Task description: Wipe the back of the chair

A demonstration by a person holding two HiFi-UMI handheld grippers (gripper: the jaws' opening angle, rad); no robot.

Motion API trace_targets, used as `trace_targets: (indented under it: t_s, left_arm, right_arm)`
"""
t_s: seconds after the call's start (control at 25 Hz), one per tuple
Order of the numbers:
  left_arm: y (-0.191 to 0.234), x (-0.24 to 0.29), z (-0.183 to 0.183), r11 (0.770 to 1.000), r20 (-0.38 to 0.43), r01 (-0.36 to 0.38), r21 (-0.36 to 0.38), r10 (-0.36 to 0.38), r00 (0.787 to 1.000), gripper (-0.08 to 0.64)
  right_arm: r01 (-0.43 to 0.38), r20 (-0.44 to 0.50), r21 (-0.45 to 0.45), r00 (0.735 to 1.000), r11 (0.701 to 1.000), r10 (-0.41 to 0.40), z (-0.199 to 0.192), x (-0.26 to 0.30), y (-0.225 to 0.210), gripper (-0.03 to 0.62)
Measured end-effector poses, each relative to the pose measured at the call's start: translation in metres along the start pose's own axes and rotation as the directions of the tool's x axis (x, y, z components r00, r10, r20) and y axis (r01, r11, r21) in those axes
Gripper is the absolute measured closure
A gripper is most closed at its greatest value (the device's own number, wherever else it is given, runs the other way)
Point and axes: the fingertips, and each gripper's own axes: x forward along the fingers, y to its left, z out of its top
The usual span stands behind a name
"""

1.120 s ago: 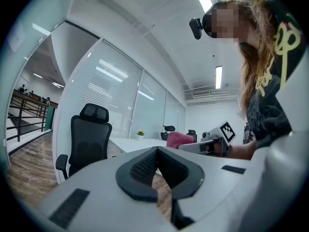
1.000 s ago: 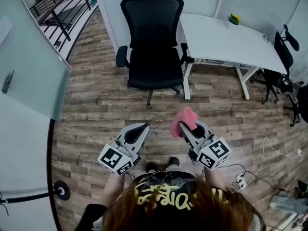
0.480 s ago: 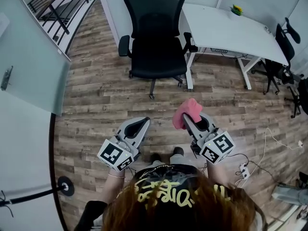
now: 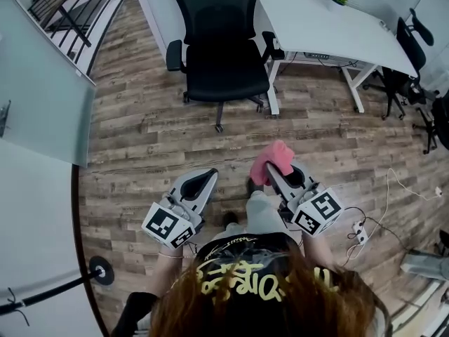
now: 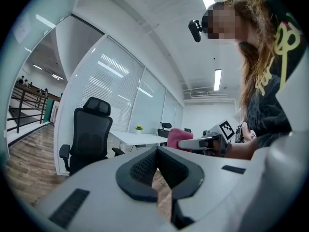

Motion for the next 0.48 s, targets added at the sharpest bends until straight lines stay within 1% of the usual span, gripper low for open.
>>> trace_targets:
  t_s: [0.2, 0.48]
  left_arm:
    - [0.001, 0.007, 0.002, 1.0, 0.003, 0.004, 0.011, -0.004, 1.0, 0.566]
    - [0.024, 0.025, 0.014, 0.999, 0.014, -0.043, 0.03, 0.042, 0.999, 0.566]
  right_arm:
    - [-0.007, 0.01, -0.01, 1.0, 1.0, 0.007, 0.005, 0.005, -0.009, 0.525]
    - [-0.051, 0.035, -0.003, 0.998, 0.999, 0.051, 0.022, 0.031, -0.031, 0.525]
